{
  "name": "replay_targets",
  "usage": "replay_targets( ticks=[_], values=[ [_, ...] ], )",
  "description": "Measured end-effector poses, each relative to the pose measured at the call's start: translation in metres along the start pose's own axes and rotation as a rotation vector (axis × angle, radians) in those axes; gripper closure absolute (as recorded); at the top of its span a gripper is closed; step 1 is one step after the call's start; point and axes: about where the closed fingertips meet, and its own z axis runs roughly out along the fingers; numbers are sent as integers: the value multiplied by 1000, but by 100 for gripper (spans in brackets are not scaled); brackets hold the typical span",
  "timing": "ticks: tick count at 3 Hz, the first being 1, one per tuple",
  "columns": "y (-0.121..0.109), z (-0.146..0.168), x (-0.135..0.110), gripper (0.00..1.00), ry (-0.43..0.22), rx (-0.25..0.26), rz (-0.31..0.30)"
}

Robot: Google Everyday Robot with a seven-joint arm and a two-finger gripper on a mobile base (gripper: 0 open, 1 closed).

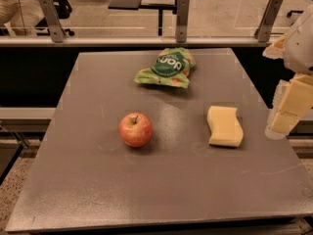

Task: Move apple near green rice chip bag

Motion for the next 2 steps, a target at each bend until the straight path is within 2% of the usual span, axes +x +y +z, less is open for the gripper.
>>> replay_targets(
  ticks=[1, 2],
  values=[
    [0, 0, 0, 0, 0, 0, 0],
    [-3, 1, -14, 0, -28, -13, -15]
  ],
)
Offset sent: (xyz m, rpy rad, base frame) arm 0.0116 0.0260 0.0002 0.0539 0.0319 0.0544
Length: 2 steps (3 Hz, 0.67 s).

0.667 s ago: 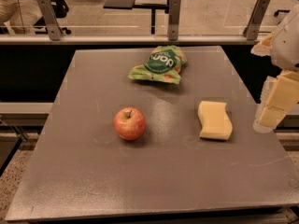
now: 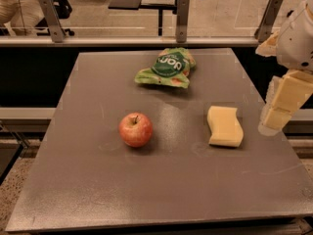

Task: Move apple near green rice chip bag

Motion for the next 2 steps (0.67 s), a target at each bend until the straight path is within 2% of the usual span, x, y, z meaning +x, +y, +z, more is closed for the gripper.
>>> replay_targets(
  ticks=[2],
  values=[
    [4, 29, -72, 0, -152, -66, -88]
  ],
)
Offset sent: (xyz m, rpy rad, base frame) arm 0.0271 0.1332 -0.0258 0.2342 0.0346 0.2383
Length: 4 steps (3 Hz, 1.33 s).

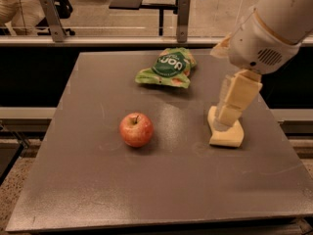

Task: Move apple near green rice chip bag

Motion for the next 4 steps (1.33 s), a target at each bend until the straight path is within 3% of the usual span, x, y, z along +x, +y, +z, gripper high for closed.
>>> replay_targets(
  ticks=[1, 2, 4],
  values=[
    [4, 48, -52, 0, -77, -52, -61],
    [5, 83, -79, 0, -101, -76, -86],
    [22, 135, -102, 0, -102, -148, -121]
  ],
)
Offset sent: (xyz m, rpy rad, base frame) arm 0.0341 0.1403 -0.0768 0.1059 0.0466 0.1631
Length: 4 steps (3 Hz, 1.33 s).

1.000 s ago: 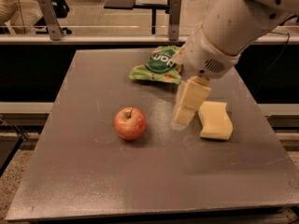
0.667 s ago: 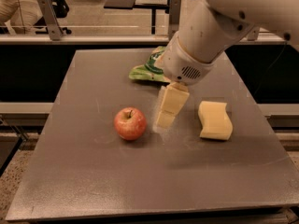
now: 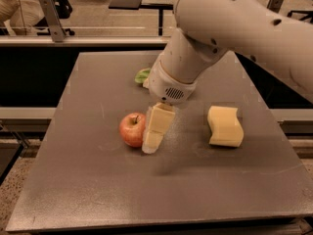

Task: Move apple near green rice chip bag

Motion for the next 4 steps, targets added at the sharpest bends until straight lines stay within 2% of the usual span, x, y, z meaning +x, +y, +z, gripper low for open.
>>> replay_targets(
  ticks=[2, 3, 4],
  values=[
    [14, 29, -4, 0, 10, -60, -30],
    [17, 32, -7, 12, 10, -72, -39],
    [19, 32, -9, 37, 9, -72, -48]
  ],
)
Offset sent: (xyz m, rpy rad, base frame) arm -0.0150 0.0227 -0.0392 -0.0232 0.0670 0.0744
